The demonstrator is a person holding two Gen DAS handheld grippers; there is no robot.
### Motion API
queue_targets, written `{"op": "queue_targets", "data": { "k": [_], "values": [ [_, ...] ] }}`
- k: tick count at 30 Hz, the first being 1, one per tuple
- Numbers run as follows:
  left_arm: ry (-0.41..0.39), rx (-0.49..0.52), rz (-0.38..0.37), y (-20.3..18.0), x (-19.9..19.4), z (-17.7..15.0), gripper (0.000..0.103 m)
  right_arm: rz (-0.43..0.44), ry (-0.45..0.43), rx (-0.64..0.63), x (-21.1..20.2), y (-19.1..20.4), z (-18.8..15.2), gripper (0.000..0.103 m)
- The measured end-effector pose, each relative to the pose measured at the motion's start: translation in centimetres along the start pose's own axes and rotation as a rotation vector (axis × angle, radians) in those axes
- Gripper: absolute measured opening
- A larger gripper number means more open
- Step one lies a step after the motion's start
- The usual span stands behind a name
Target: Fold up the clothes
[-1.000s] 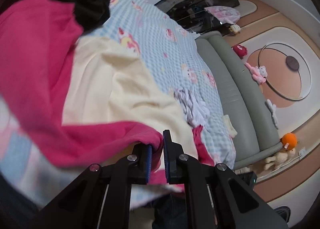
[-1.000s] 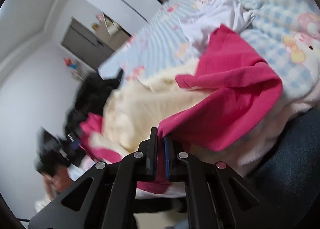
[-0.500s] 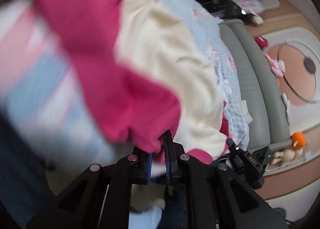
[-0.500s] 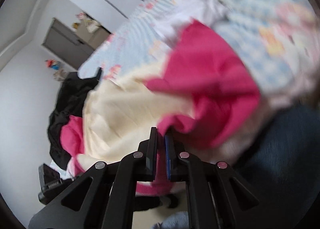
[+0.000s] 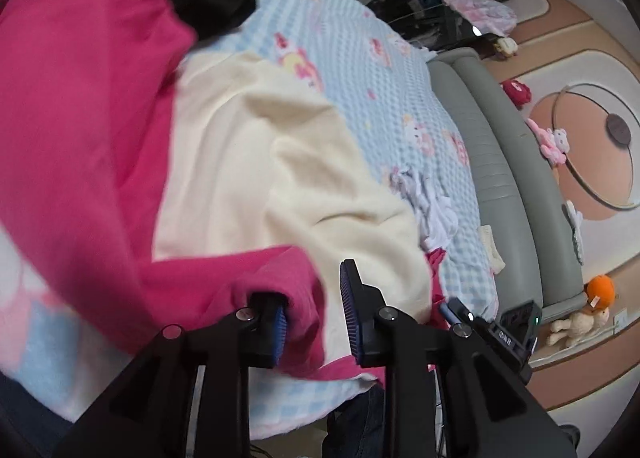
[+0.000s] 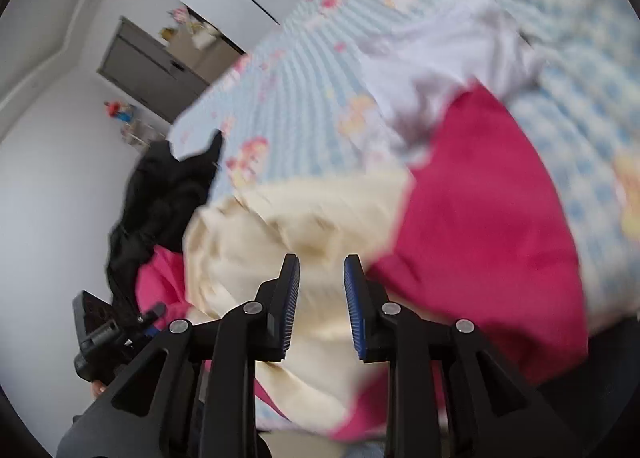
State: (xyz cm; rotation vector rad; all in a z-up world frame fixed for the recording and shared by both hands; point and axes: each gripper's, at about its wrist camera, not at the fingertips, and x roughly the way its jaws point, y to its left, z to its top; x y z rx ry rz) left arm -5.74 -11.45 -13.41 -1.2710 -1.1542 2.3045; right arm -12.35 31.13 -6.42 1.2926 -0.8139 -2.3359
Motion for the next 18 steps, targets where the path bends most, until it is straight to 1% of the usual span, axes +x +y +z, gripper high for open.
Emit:
{"op": "queue_targets", "data": {
  "k": [1, 2, 3, 4, 6, 8, 10, 13, 16, 17, 18],
  "values": [
    [0.004, -0.006, -0.004, 0.3, 0.0, -0.5, 0.034, 0.013, 0.000, 0.021, -0.5, -0.5, -0.8, 0.025],
    [0.008, -0.012, -0.008, 0.6, 0.1, -1.1, 0.043, 0.025, -0.001, 0.043, -1.0, -1.0, -1.5, 0.025],
    [0.011, -0.018, -0.013, 0.9, 0.1, -1.6, 0.046, 0.038, -0.001, 0.064, -1.5, -1.5, -2.3, 0.026],
    [0.015, -0.024, -0.017, 1.2, 0.2, -2.1, 0.047, 0.033, 0.005, 0.066, -2.0, -1.7, -3.1, 0.028],
    [0.023, -0.035, -0.025, 1.9, 0.3, -3.2, 0.047, 0.018, 0.023, 0.059, -2.8, -1.9, -4.6, 0.030],
    [0.047, -0.045, -0.018, 2.4, 1.0, -4.2, 0.047, 0.000, 0.047, 0.042, -3.2, -1.9, -5.8, 0.031],
    [0.069, -0.043, -0.010, 2.2, 1.8, -4.8, 0.045, -0.042, 0.084, 0.016, -3.1, -1.8, -6.7, 0.031],
    [0.094, -0.001, -0.001, 1.2, 2.7, -5.5, 0.045, -0.067, 0.102, -0.004, -3.1, -1.8, -7.6, 0.031],
    [0.122, 0.037, 0.011, 0.3, 3.5, -6.1, 0.045, -0.116, 0.108, -0.049, -3.5, -1.2, -7.5, 0.031],
    [0.128, 0.044, 0.005, 0.0, 3.7, -6.2, 0.042, -0.132, 0.111, -0.064, -3.6, -1.0, -7.5, 0.032],
    [0.120, 0.048, -0.010, -0.4, 3.5, -6.1, 0.035, -0.157, 0.120, -0.087, -3.5, -0.7, -7.5, 0.033]
  ]
}}
